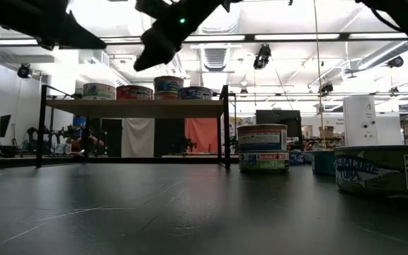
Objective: Stack canned seafood by type on shelf
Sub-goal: Put the red tuna can on the shelf
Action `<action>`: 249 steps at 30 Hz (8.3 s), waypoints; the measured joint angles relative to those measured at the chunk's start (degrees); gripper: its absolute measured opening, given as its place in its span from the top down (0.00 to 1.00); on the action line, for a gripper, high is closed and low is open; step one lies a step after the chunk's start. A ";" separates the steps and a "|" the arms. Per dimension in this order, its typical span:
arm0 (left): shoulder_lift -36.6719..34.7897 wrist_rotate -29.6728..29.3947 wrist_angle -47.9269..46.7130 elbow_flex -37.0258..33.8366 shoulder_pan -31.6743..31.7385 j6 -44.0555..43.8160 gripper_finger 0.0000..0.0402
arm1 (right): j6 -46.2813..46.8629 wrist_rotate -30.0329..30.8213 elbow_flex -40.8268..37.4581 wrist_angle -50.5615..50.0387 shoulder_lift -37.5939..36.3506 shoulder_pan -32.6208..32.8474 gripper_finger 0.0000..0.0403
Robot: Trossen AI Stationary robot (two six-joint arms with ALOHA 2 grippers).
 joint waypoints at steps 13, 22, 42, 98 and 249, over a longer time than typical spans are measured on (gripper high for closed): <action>-8.05 4.02 0.21 0.00 -2.36 5.43 1.00 | 6.06 -0.41 0.00 -17.02 -4.10 -1.65 0.91; -6.20 14.01 2.66 0.96 3.44 3.41 1.00 | 9.65 -2.05 -0.13 -24.69 -9.29 -1.03 0.98; 10.38 36.04 -32.24 26.32 27.14 -2.45 1.00 | 14.10 -9.39 -30.12 -5.18 -31.25 -0.65 0.98; 27.54 41.77 -51.27 37.22 50.37 4.65 1.00 | 14.74 -9.31 -35.65 -5.11 -34.80 -0.39 0.98; 34.02 46.80 -51.86 42.18 58.24 21.46 1.00 | 13.30 -9.33 -36.96 -5.85 -34.70 -0.41 0.98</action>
